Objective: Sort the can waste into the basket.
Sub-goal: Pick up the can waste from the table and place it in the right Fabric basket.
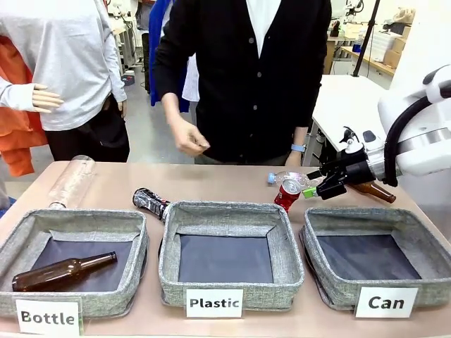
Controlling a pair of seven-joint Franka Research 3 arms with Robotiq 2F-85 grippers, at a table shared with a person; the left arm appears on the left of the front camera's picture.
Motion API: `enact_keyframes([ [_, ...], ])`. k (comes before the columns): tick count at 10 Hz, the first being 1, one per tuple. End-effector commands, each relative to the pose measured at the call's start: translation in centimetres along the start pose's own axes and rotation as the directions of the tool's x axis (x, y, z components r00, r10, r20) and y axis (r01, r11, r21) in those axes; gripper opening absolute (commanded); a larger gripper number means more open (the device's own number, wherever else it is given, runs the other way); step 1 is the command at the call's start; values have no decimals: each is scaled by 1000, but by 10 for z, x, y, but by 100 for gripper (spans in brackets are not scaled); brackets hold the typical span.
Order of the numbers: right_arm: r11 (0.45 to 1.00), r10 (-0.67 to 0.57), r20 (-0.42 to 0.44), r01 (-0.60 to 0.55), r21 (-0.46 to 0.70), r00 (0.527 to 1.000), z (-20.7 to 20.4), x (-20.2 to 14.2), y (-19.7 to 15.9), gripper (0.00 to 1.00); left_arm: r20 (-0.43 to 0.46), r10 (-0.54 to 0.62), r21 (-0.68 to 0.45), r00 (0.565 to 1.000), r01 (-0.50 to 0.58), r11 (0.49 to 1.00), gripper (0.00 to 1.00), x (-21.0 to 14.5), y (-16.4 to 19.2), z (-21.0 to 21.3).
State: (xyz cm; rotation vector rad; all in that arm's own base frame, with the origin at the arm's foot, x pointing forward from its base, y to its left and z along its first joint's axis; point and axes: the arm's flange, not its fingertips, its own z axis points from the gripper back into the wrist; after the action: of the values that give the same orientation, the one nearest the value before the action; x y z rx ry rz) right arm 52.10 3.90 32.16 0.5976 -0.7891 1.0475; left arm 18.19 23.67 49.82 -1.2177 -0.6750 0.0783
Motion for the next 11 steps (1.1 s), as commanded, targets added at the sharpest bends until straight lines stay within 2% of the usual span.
enact_keyframes([
  [1,992,79,37,-82,93,996,3,-5,-1,100,-67,-45,-45,997,42,998,100,-16,-7,-42],
  [3,985,108,95,-120,127,990,1,-11,-4,100,-164,-15,-76,986,3,997,100,-32,-5,-94],
  [4,984,118,90,-129,125,989,0,-12,-3,100,-242,23,-83,970,-44,996,100,-41,-2,-117],
  [6,982,125,97,-137,126,987,1,-14,0,100,-388,37,-60,921,-65,996,100,-63,7,-166],
  [7,983,130,104,-142,117,986,1,-15,-1,100,-427,-6,-28,904,-6,1000,100,-72,10,-191],
  [8,984,127,107,-139,115,986,-1,-15,-1,100,-483,-10,-30,876,-5,1000,100,-80,9,-207],
  [9,984,119,110,-132,120,987,-3,-17,-2,100,-509,-51,-22,859,46,999,100,-88,9,-218],
  [10,985,109,112,-122,122,988,-5,-19,-5,100,-507,-44,-5,861,48,999,100,-88,10,-220],
  [11,986,106,107,-119,120,989,-8,-19,-6,100,-497,-5,-32,868,-12,999,100,-11,5,-188],
])
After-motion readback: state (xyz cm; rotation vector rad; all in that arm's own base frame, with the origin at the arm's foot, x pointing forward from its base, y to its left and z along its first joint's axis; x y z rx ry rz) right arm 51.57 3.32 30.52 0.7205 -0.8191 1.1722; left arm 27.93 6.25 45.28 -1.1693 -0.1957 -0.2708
